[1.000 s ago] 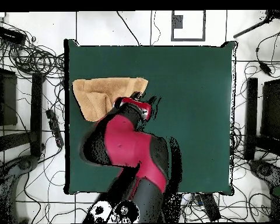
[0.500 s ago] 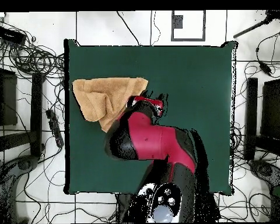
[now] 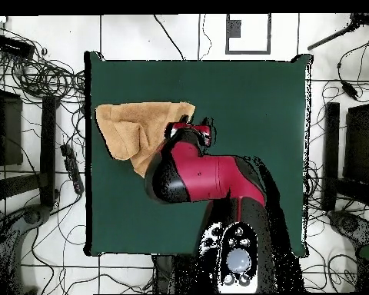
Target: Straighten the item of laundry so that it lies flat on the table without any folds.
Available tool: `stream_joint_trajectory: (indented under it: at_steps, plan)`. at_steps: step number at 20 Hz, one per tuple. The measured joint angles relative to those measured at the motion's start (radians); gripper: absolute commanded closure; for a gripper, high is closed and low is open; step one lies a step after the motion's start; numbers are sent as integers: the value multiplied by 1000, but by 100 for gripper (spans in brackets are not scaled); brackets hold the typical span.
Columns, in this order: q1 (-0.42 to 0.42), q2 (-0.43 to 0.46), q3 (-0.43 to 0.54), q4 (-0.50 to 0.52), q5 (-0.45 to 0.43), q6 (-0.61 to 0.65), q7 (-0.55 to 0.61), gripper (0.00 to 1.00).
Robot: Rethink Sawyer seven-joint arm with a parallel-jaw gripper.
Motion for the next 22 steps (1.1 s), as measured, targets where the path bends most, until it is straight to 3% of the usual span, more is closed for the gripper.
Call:
stream_joint_trajectory:
  at_steps: [8,16,17,22]
  plan:
    - [-110,-6,191,4,-97,-12,0,0]
    - [-136,-1,243,2,-221,-66,0,0]
    - [-130,6,243,-1,-251,-80,0,100]
    - [-114,20,243,-7,-288,-102,0,100]
